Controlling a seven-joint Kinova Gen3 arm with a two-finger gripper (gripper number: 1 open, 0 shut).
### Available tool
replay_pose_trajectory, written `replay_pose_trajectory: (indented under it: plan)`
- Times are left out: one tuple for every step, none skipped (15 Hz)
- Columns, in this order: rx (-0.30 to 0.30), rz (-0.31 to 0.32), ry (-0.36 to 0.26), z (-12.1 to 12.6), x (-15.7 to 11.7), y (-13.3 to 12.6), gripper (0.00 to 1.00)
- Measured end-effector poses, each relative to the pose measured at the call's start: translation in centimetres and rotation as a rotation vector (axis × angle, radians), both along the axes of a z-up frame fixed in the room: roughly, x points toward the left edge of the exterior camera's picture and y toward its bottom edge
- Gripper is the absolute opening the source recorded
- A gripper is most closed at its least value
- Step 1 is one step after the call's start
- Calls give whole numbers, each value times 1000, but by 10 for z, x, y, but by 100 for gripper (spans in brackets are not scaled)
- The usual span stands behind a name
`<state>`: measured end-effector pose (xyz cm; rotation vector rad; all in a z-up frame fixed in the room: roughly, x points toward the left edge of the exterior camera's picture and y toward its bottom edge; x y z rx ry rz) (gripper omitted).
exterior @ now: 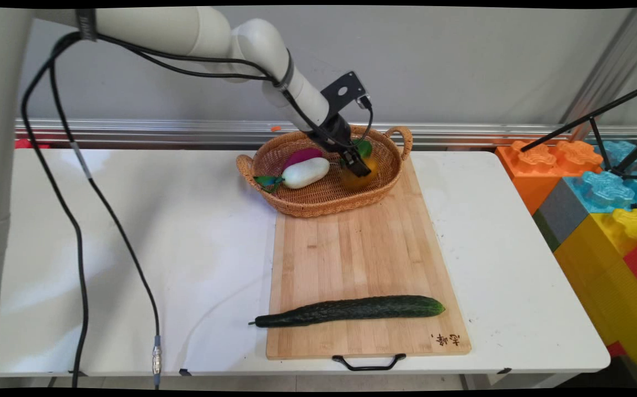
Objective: Place the picked object in the vegetable basket
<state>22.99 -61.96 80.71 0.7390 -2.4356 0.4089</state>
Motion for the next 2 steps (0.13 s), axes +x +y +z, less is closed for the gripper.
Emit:
replay_pose_trajectory:
  plan:
    - [5, 3, 4, -1, -2, -2, 100]
    - [10, 4, 9, -1, -4, -4, 100]
